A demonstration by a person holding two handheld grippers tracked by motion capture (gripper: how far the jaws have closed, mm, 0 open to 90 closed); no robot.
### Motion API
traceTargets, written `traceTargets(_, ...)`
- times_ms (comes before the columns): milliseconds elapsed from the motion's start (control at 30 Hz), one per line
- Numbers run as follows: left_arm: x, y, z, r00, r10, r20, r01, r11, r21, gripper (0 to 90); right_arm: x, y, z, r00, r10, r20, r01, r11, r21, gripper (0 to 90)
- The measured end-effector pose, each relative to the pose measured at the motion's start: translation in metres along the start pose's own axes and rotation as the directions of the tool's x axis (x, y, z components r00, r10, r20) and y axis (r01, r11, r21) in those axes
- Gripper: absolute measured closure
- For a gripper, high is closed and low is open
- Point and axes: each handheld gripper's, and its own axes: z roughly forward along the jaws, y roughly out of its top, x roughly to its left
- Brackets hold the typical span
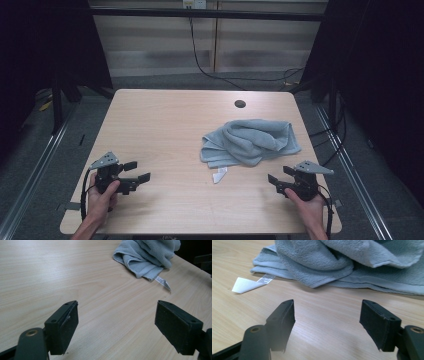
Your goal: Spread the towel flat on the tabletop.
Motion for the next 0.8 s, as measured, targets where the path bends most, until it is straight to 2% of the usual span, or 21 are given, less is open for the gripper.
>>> traceTargets(200, -0.001, -0.001, 0.003, 1.0000, -0.002, 0.006, 0.002, 1.0000, 0.008, 18.9, 0.001, 0.007, 0.003, 0.9997, -0.014, -0.021, 0.015, 1.000, 0.002, 30.9)
traceTargets(433, -0.005, -0.001, 0.005, 0.9994, 0.025, 0.022, -0.026, 0.9993, 0.028, 19.0, 0.001, 0.020, 0.004, 0.9978, -0.035, -0.056, 0.036, 0.999, 0.019, 36.6)
traceTargets(500, -0.006, -0.001, 0.004, 0.9995, 0.028, 0.016, -0.028, 0.9992, 0.028, 19.7, 0.001, 0.030, 0.006, 0.9944, -0.044, -0.096, 0.045, 0.999, 0.015, 37.1)
traceTargets(533, -0.006, 0.000, 0.002, 0.9996, 0.023, 0.015, -0.023, 0.9995, 0.019, 19.9, 0.003, 0.042, 0.011, 0.9902, -0.062, -0.125, 0.064, 0.998, 0.013, 37.4)
traceTargets(633, -0.005, 0.000, 0.003, 0.9997, 0.016, 0.021, -0.017, 0.9997, 0.015, 19.9, 0.005, 0.064, 0.020, 0.9860, -0.086, -0.143, 0.089, 0.996, 0.019, 37.1)
traceTargets(667, -0.005, 0.000, 0.004, 0.9996, 0.021, 0.016, -0.021, 0.9996, 0.016, 19.9, 0.005, 0.064, 0.020, 0.9860, -0.086, -0.143, 0.089, 0.996, 0.019, 37.1)
traceTargets(733, -0.006, 0.000, 0.004, 0.9995, 0.032, 0.003, -0.032, 0.9993, 0.021, 19.9, 0.005, 0.077, 0.027, 0.9844, -0.106, -0.140, 0.111, 0.994, 0.024, 37.0)
traceTargets(767, -0.007, 0.000, 0.004, 0.9990, 0.045, -0.004, -0.045, 0.9987, 0.024, 20.1, 0.003, 0.088, 0.034, 0.9800, -0.131, -0.150, 0.138, 0.990, 0.042, 34.6)
traceTargets(800, -0.007, 0.000, 0.003, 0.9992, 0.037, 0.011, -0.037, 0.9990, 0.024, 20.1, 0.003, 0.088, 0.034, 0.9800, -0.131, -0.150, 0.138, 0.990, 0.042, 34.6)
